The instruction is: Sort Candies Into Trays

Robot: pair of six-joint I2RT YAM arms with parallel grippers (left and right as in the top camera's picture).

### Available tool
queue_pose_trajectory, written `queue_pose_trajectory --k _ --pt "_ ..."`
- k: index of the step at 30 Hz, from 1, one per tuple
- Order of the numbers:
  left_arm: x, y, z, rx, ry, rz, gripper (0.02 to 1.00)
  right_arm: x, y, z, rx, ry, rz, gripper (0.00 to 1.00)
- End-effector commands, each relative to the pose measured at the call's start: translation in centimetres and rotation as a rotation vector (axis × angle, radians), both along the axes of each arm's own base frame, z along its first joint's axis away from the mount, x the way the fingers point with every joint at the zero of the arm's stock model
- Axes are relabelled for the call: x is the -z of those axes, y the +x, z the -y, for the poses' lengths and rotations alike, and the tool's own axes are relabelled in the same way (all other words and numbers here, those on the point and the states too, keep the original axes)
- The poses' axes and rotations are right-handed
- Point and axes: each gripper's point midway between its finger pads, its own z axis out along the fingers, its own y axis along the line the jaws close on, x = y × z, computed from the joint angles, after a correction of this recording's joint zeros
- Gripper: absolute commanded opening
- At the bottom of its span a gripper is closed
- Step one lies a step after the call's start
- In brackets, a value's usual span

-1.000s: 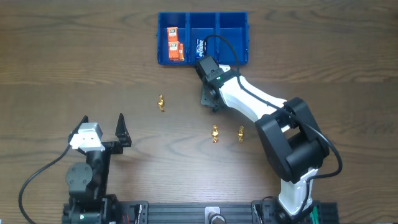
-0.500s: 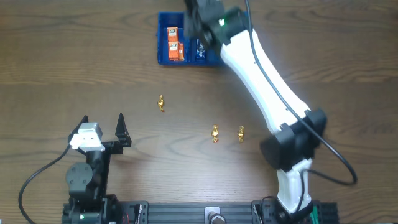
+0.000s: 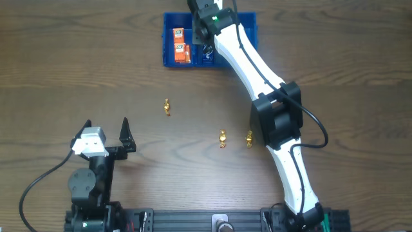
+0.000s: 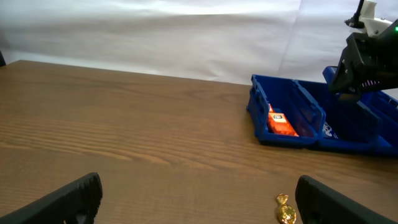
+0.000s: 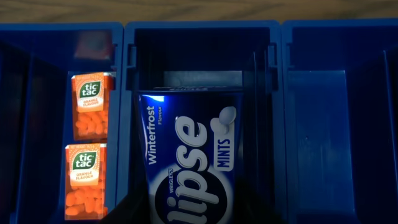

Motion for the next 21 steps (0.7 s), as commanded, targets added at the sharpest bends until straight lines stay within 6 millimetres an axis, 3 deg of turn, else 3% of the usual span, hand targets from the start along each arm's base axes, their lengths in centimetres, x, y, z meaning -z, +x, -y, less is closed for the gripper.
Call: queue_pose_trajectory --k 1,2,3,4,7,11,15,18,21 --pt "1.6 -0.1 0.1 0.006 0.010 -0.051 0.998 -0.5 0.3 0.0 -0.002 -0.003 0.014 0.334" --pt "1.6 -0.1 0.1 0.006 0.010 -0.051 0.998 -0.5 0.3 0.0 -0.002 -0.003 0.014 0.362" --pt "1.6 -0.1 0.1 0.006 0.010 -0.051 0.998 -0.5 0.3 0.0 -0.003 -0.003 0.013 0.470" --pt "1.6 -0.1 0.1 0.006 0.010 -0.051 0.998 -0.4 0.2 -0.1 -0.005 -0.005 0.011 0.693" --pt "1.6 -0.1 0.1 0.006 0.010 -0.051 0.998 -0.8 -0.2 -1.0 -0.021 -0.002 0.017 0.974" --pt "1.6 -0.1 0.1 0.006 0.010 -0.051 0.996 -2.8 -0.7 -2.1 -0.041 0.015 0.046 1.000" --pt "1.6 -0.1 0.1 0.006 0.010 -0.051 0.998 -5.7 -4.4 -5.2 -0.106 0.022 0.040 1.000" --pt "1.6 -0.1 0.1 0.006 0.010 -0.051 0.998 -5.6 -7.9 -8.5 -0.180 0.005 0.000 1.000" --pt "1.6 -0.1 0.1 0.006 0.010 -0.051 0.998 -4.0 -11.8 -11.3 -0.218 -0.011 -0.064 1.000"
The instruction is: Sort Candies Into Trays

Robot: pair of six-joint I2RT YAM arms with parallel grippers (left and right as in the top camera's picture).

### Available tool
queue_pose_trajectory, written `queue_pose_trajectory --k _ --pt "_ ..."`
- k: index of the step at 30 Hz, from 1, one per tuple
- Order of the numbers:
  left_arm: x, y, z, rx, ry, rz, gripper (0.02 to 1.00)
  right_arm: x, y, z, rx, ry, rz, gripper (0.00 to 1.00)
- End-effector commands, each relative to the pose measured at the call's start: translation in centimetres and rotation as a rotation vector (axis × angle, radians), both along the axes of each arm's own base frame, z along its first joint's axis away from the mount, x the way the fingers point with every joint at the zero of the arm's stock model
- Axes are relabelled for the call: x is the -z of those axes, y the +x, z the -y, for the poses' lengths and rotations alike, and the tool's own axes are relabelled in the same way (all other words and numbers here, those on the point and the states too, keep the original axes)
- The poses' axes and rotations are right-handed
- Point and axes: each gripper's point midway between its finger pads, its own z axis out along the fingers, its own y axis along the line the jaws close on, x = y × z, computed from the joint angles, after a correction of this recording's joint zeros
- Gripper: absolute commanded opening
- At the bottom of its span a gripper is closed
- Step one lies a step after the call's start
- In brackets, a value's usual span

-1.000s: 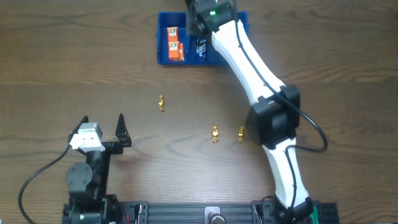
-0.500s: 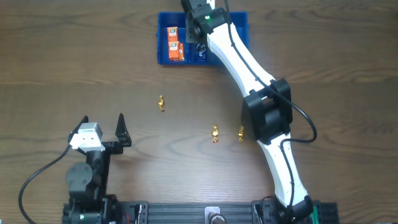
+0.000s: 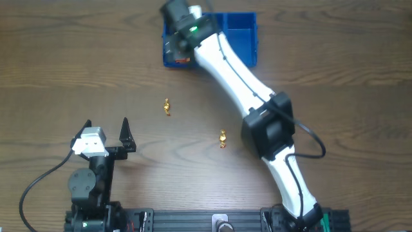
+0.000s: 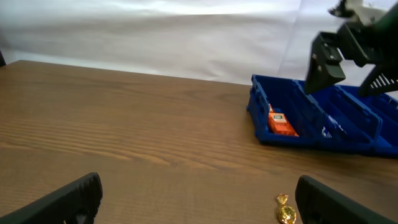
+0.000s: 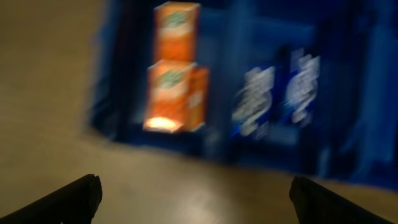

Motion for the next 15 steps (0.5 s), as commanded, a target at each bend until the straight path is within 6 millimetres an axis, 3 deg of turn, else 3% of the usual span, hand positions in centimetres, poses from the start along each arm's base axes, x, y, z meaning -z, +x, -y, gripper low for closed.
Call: queue_pose_trajectory --k 1,5,7,10,15 --pt "1.6 -0.1 0.0 0.005 0.010 -0.051 0.998 -1.4 -5.5 -5.1 -0.066 0.023 -0.018 0.998" --pt "1.6 -0.1 0.0 0.005 0.010 -0.051 0.998 1.3 -8.9 -6.5 -0.066 -0.005 -0.091 0.978" --pt "1.6 -0.1 0.0 0.005 0.010 -0.051 0.996 4.0 -10.5 -6.2 -0.045 -0.039 -0.143 0.972" --pt "1.6 -0.1 0.0 0.005 0.010 -0.051 0.998 6.5 -11.3 -5.7 -0.021 -0.050 -0.182 0.950" --pt "1.6 -0.1 0.0 0.005 0.010 -0.051 0.998 8.5 -11.4 -5.8 0.012 -0.034 -0.193 0.877"
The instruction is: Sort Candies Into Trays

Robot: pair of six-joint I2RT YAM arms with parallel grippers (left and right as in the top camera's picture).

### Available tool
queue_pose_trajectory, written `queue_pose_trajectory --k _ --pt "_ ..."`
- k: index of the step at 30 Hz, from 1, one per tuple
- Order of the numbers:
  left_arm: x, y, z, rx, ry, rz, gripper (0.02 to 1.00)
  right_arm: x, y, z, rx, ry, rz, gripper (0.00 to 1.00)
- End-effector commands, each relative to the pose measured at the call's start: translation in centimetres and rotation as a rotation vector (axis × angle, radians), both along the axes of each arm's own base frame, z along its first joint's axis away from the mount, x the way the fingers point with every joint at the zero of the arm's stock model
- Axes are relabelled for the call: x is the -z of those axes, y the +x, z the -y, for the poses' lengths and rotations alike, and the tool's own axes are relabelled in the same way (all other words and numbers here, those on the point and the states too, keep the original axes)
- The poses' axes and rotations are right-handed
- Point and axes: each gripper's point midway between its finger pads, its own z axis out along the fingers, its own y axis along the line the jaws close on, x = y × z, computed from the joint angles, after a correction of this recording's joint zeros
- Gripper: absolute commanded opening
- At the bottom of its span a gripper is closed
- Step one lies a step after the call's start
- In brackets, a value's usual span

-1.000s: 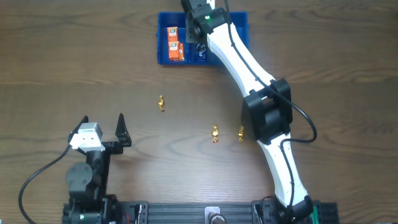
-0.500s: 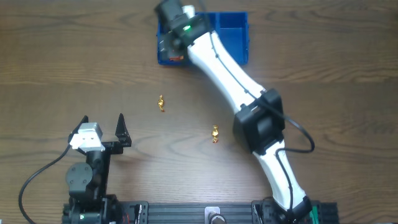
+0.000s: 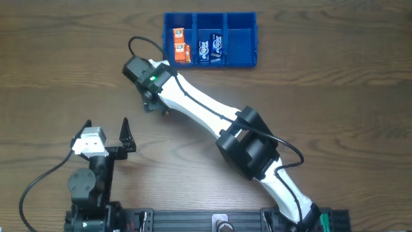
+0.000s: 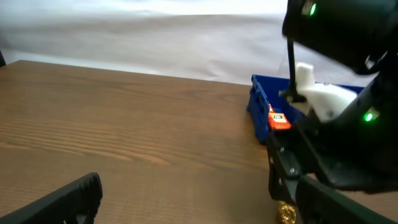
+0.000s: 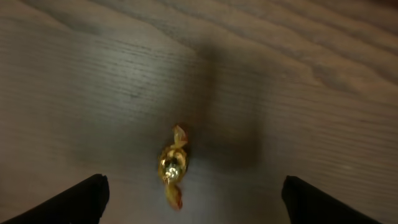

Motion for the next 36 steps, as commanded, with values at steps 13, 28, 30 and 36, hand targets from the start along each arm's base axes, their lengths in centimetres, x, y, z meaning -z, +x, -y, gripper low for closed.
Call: queue_pose_trajectory --k 13,28,30,36 --pt "1.6 -0.1 0.0 0.005 0.010 -0.051 0.998 3.5 0.0 -0.8 0.123 0.056 -0.050 0.763" --pt "1.6 -0.1 0.0 0.005 0.010 -0.051 0.998 5.7 -0.8 -1.1 0.119 0.051 -0.109 0.310" --pt "1.6 -0.1 0.0 0.005 0.010 -0.051 0.998 5.7 -0.8 -1.1 0.119 0.053 -0.108 0.266" --pt "1.6 -0.1 0.0 0.005 0.010 -0.051 0.998 2.8 -0.2 -0.6 0.130 0.078 -0.083 0.167"
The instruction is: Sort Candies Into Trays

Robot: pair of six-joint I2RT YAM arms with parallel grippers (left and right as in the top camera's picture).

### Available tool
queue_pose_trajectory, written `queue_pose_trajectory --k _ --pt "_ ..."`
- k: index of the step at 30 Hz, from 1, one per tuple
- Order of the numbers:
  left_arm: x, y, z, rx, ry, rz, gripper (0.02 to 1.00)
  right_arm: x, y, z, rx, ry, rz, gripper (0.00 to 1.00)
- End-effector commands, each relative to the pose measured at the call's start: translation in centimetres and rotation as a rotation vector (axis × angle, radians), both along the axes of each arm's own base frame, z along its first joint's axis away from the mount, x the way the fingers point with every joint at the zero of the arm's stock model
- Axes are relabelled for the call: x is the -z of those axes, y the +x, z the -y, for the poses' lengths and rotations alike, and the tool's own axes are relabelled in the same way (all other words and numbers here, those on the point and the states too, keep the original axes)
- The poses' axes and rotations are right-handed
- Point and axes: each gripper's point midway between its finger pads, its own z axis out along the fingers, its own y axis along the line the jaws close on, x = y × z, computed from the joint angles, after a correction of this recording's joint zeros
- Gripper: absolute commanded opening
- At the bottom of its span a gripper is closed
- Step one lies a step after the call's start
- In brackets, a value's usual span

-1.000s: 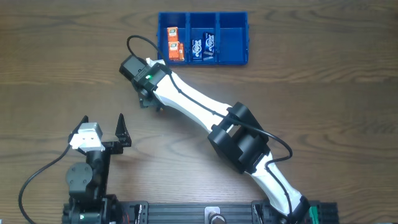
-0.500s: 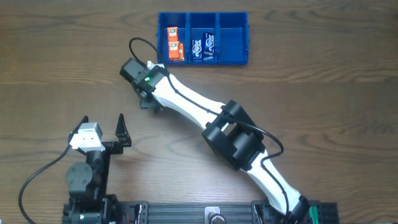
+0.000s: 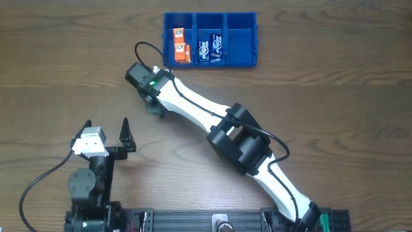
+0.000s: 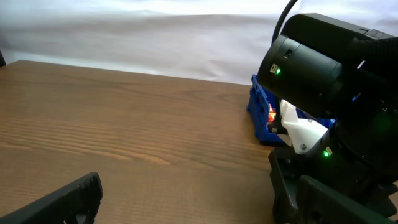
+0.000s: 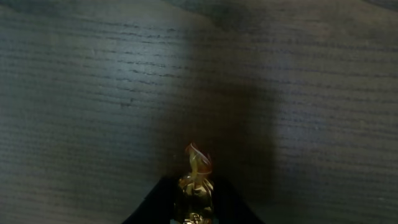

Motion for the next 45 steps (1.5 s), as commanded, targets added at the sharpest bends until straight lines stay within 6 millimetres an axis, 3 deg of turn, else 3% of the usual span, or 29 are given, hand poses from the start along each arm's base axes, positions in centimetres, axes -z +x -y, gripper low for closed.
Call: queue_pose_trajectory --k 1,3,7,9,12,15,19,24,29,37,42,45 --pt "1.6 -0.1 0.0 0.005 0.010 -0.051 0.998 -2.7 0.6 1.0 0.026 0.016 0.014 0.163" --pt "1.6 -0.1 0.0 0.005 0.010 -0.051 0.998 -5.8 1.7 2.6 0.033 0.008 0.069 0.159" --pt "1.6 -0.1 0.0 0.005 0.010 -0.051 0.996 -14.5 5.4 7.2 0.026 0.031 0.237 0.161" --pt "1.6 -0.1 0.0 0.005 0.010 -0.051 0.996 -18.5 7.8 11.1 0.062 0.035 0.326 0.172" --pt "1.6 -0.1 0.0 0.005 0.010 -0.051 0.996 -20.5 11.3 16.4 0.126 0.022 0.386 0.172" --pt "1.6 -0.1 0.0 0.005 0.010 -0.051 0.998 -20.1 14.0 20.2 0.155 -0.013 0.411 0.172" --pt "1.6 -0.1 0.0 0.005 0.010 -0.051 0.998 -17.6 16.1 22.7 0.181 -0.062 0.400 0.174" --pt "1.6 -0.1 0.0 0.005 0.010 -0.051 0.998 -13.5 17.1 23.0 0.185 -0.093 0.345 0.174" --pt "1.6 -0.1 0.0 0.005 0.010 -0.051 0.998 -11.2 17.8 23.6 0.199 -0.104 0.316 0.174" --pt "1.6 -0.1 0.0 0.005 0.010 -0.051 0.998 -11.0 18.5 25.3 0.231 -0.107 0.320 0.226" --pt "1.6 -0.1 0.0 0.005 0.010 -0.051 0.998 -11.1 18.6 25.1 0.228 -0.095 0.324 0.255" --pt "1.6 -0.1 0.0 0.005 0.010 -0.051 0.998 -11.1 18.7 24.7 0.218 -0.079 0.327 0.329"
